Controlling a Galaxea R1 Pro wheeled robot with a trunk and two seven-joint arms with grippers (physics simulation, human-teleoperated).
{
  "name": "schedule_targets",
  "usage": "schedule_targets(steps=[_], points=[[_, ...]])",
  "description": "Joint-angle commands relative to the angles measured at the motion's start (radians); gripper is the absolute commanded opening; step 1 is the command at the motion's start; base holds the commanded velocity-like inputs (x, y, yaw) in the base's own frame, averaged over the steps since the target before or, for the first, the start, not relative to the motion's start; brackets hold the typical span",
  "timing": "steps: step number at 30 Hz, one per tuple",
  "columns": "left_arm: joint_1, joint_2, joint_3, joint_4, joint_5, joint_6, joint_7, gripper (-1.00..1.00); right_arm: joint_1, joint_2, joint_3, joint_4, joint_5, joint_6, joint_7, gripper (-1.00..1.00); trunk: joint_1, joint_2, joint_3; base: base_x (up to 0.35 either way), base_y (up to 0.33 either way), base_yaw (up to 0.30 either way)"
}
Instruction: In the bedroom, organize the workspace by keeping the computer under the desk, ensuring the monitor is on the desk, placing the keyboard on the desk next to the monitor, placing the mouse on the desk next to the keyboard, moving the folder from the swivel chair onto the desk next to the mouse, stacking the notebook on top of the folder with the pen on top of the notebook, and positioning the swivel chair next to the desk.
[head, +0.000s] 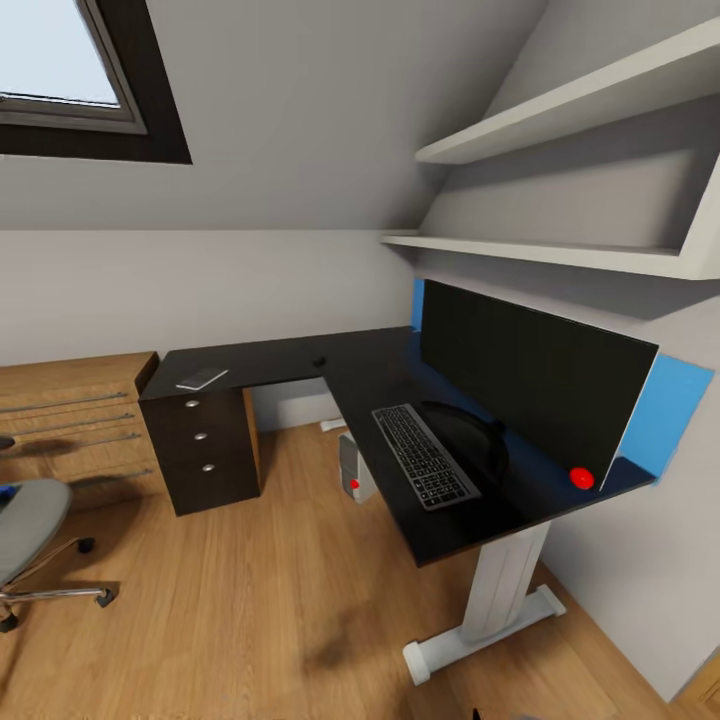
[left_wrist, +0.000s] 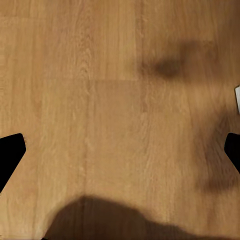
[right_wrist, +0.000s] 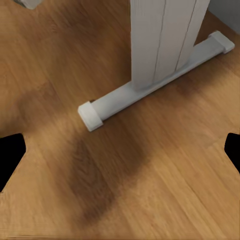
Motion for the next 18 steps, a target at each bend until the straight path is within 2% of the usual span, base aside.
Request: schedule_targets(steps=[1, 5, 10, 18], points=[[-0.001, -0.001, 0.003, 0.001, 0.001, -0.003, 0.001, 1.0, 0.0, 0.004, 0.006, 0.0, -0.003, -0.003, -0.006, 1.0, 0.0, -0.001, -0.002, 0.0, 0.0, 0.189], [-0.001, -0.001, 0.003, 0.001, 0.001, -0.002, 0.001, 1.0, 0.0, 0.009, 0.006, 0.001, -0.003, -0.004, -0.007, 1.0, 0.0, -0.001, -0.006, 0.0, 0.0, 0.193], [-0.001, -0.001, 0.002, 0.001, 0.0, -0.002, 0.001, 1.0, 0.0, 0.011, 0.006, -0.001, -0.002, -0.004, -0.007, 1.0, -0.019, 0.034, 0.004, 0.0, 0.0, 0.185], [-0.001, -0.001, 0.003, 0.001, 0.001, -0.001, 0.001, 1.0, 0.0, 0.01, 0.006, 0.0, 0.0, -0.008, -0.007, 1.0, -0.05, 0.09, 0.021, 0.0, 0.0, 0.052]])
